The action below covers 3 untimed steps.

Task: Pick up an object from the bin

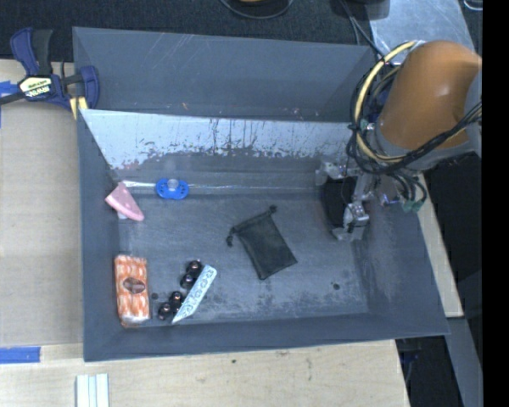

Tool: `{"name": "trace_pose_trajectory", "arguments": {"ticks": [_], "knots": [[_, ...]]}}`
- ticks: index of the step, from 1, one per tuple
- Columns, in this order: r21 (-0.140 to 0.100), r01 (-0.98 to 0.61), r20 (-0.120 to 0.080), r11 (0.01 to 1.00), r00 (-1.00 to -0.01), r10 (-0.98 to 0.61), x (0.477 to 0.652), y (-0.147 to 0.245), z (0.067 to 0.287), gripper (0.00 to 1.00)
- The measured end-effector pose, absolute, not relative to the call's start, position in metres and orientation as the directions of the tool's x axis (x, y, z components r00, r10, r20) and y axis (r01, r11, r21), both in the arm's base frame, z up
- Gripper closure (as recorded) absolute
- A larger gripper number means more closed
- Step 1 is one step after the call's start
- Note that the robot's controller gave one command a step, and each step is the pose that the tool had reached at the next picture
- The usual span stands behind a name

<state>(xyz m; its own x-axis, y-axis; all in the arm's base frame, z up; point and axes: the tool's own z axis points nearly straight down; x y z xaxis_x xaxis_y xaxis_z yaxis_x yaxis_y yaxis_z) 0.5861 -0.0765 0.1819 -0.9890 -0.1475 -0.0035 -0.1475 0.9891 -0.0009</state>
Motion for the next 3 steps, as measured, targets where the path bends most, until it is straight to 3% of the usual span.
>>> {"name": "trace_pose_trajectory", "arguments": {"ticks": [1,2,3], "knots": [[-0.001,-0.027,-0.005,1.0,-1.0,-0.027,0.582,-0.099,0.101,0.0],[-0.003,-0.301,-0.007,0.953,-0.953,-0.301,0.603,-0.003,0.175,0.0],[-0.002,-0.105,-0.01,0.995,-0.994,-0.105,0.581,-0.028,0.121,0.0]]}}
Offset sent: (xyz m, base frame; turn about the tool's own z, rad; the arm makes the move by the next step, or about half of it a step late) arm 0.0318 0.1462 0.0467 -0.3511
